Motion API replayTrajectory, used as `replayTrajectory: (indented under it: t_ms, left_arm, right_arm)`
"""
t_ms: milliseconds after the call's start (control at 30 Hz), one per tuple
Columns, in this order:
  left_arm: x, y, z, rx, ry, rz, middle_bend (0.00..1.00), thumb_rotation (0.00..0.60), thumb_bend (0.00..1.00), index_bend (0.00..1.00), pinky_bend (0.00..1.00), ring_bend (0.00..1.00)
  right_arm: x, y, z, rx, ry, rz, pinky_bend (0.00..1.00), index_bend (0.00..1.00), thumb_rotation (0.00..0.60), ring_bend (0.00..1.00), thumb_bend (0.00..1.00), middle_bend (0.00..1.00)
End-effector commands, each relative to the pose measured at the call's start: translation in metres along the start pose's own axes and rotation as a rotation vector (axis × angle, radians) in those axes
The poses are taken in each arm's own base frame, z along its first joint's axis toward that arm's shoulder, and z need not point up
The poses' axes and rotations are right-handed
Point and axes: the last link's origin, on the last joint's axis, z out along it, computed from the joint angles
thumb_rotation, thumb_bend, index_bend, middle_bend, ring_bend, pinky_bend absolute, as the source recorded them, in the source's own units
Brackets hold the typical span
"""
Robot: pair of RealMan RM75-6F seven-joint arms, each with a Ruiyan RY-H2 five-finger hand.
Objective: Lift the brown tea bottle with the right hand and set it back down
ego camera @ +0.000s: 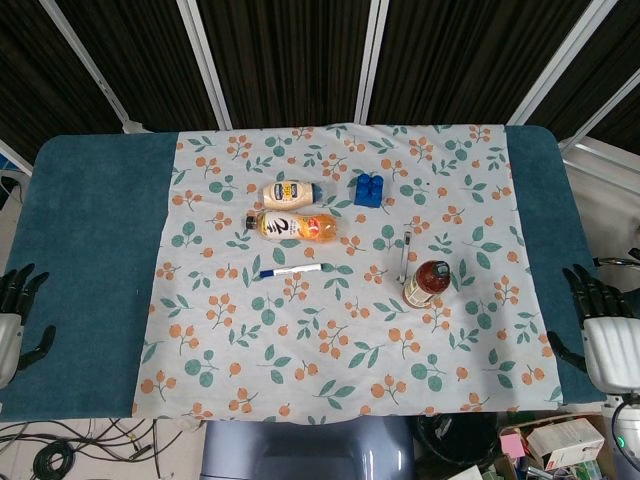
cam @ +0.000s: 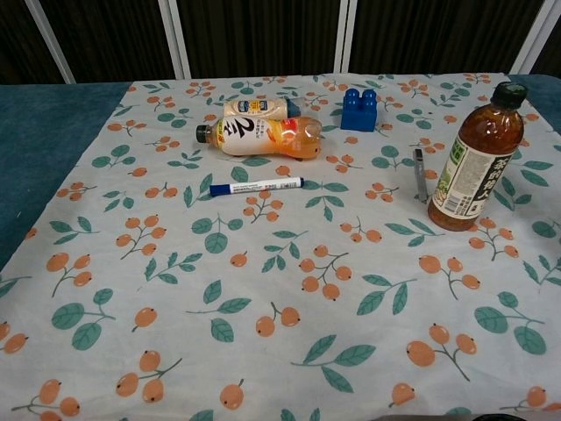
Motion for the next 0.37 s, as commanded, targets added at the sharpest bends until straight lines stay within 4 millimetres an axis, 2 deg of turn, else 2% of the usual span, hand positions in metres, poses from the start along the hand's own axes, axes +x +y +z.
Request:
replayTrajectory:
  t_ms: [33, 133, 367]
  left_arm:
    - [0.001, 0.0, 0.0, -0.007, 0.008, -0.003, 0.02, 0.6, 0.39, 0.12, 0.09, 0.01]
    - [0.003, 0.0, 0.001, -0.018, 0.024, -0.007, 0.02, 0.6, 0.39, 0.12, 0.09, 0.01]
    - [0.006, -0.003, 0.002, -0.034, 0.042, -0.01, 0.01, 0.6, 0.39, 0.12, 0.09, 0.01]
  right_arm:
    - [-0.007, 0.005, -0.013, -0.009, -0.018, -0.006, 0.18, 0.0, 0.6, 0.14, 0.15, 0.05]
    - [-0.007, 0.01, -0.022, -0.014, -0.023, -0.01, 0.18, 0.0, 0.6, 0.14, 0.15, 0.05]
    - [-0.002, 0.011, -0.023, -0.007, -0.037, 0.005, 0.18, 0.0, 0.6, 0.14, 0.16, 0.05]
